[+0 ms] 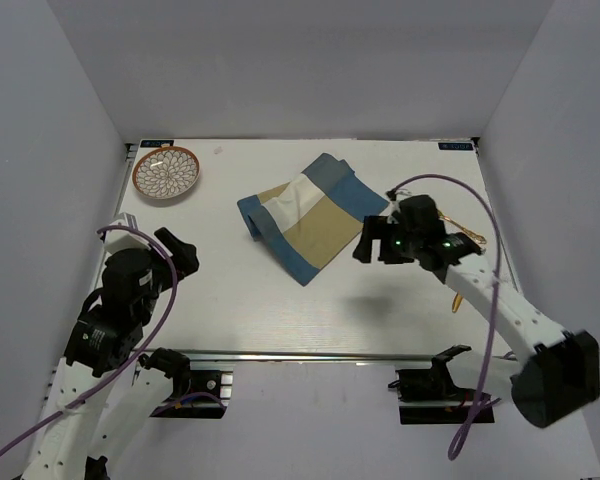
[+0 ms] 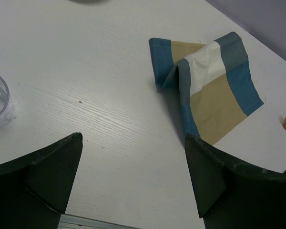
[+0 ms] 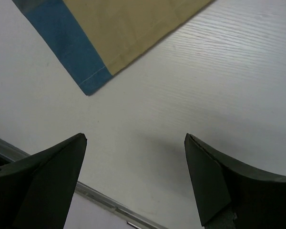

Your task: Set the dinner table for one person

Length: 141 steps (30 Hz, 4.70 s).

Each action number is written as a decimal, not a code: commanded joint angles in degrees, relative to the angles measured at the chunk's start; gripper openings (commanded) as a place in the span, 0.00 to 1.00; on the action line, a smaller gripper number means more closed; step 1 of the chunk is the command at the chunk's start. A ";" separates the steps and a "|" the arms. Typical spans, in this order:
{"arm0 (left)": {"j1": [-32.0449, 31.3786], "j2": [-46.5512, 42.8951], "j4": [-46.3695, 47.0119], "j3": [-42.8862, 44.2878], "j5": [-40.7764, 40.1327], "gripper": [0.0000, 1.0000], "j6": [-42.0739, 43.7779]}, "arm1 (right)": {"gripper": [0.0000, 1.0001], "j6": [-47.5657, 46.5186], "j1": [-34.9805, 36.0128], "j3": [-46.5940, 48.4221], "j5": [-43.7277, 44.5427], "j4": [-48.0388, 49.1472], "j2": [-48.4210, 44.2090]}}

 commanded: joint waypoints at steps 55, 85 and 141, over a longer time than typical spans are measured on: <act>-1.42 53.46 17.71 4.24 12.56 0.96 -19.25 | 0.00 -9.09 31.56 -16.39 16.53 23.92 2.87; 0.25 82.91 15.17 17.43 9.39 0.08 -17.85 | 0.00 -6.80 31.48 -19.38 10.38 23.39 -7.59; 1.40 66.24 30.34 63.28 10.88 0.00 -3.61 | 0.00 -31.84 -0.95 65.84 3.11 4.65 32.32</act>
